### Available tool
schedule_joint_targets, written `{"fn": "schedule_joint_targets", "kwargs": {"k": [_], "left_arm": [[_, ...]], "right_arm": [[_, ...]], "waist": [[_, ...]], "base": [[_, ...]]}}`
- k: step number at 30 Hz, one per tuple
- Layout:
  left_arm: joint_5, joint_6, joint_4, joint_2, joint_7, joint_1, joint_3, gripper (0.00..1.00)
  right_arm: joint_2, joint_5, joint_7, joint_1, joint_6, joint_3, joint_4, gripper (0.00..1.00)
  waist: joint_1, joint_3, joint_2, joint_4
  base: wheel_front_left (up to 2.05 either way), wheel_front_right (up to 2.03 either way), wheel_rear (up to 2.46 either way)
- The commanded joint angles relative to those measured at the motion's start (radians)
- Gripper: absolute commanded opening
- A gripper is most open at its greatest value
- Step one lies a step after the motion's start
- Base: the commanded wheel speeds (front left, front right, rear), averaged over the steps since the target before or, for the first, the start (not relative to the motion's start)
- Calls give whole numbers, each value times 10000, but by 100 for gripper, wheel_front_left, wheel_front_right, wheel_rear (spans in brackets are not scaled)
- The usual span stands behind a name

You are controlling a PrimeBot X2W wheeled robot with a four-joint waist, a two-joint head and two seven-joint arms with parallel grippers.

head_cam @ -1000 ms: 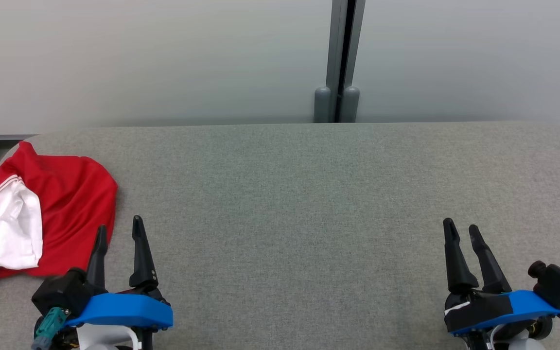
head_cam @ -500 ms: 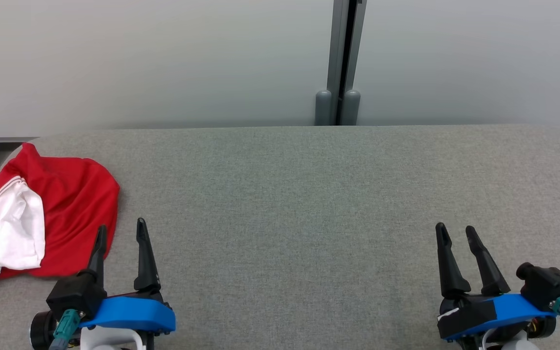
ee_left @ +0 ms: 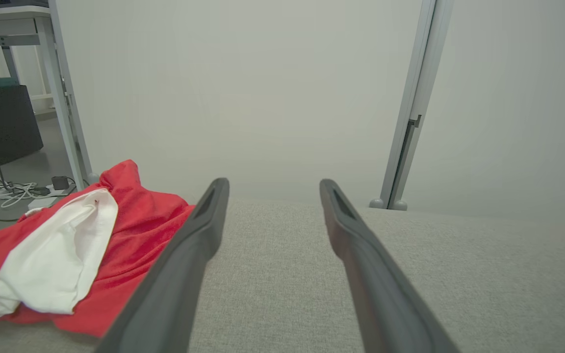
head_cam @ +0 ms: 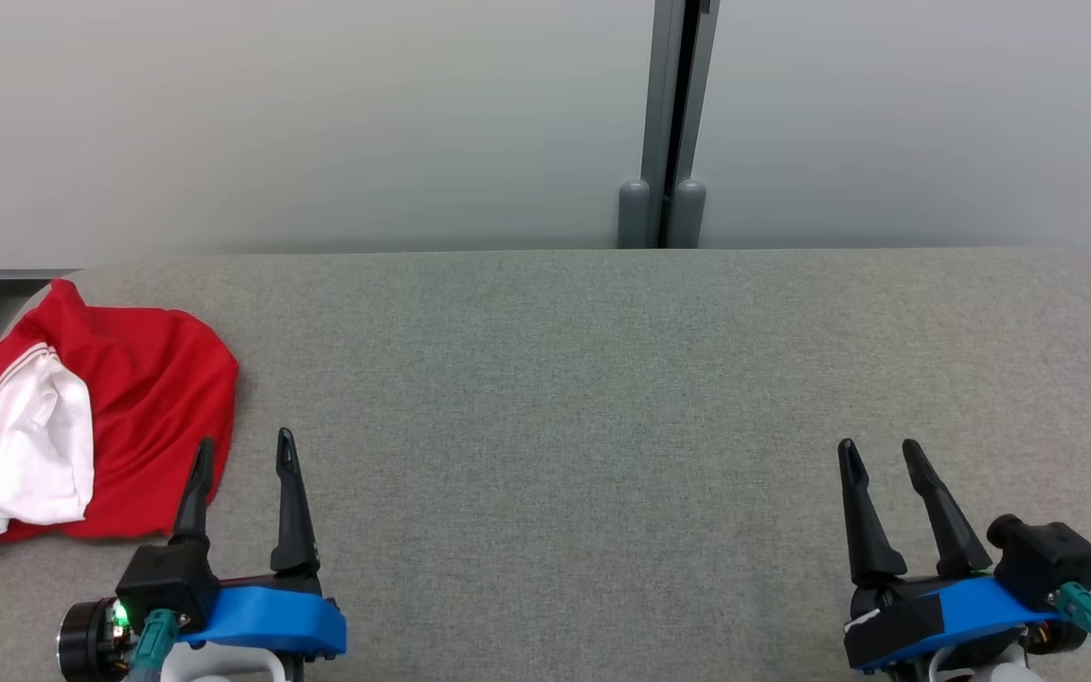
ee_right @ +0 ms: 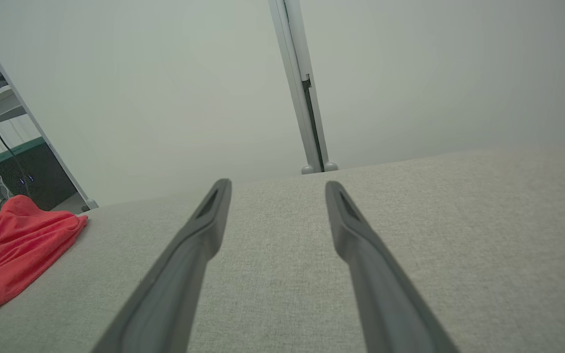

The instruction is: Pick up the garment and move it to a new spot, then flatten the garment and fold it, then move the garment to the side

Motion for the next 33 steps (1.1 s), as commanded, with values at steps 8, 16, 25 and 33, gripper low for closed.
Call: {"fn": "schedule_joint_targets", "kwargs": {"k": [8, 16, 25, 33], "left_arm": [[587, 57, 171, 14, -196, 6, -37, 100], [915, 93, 413, 3, -301, -73, -24, 100], [676, 67, 749, -15, -300, -153, 37, 100], [595, 93, 866, -24, -300, -175, 68, 100]], "right_arm": [[-80, -688, -194, -95, 24, 82, 87, 100], [-82, -1091, -296, -153, 25, 78, 186, 100], [-81, -1091, -291, -211, 25, 43, 421, 100], [-79, -1104, -291, -204, 25, 46, 533, 100]], "waist": [[0, -8, 0, 17], [0, -2, 0, 45], [0, -33, 0, 39], [0, -44, 0, 31]], "base": [[0, 0, 0], [0, 0, 0], [0, 0, 0], [0, 0, 0]]}}
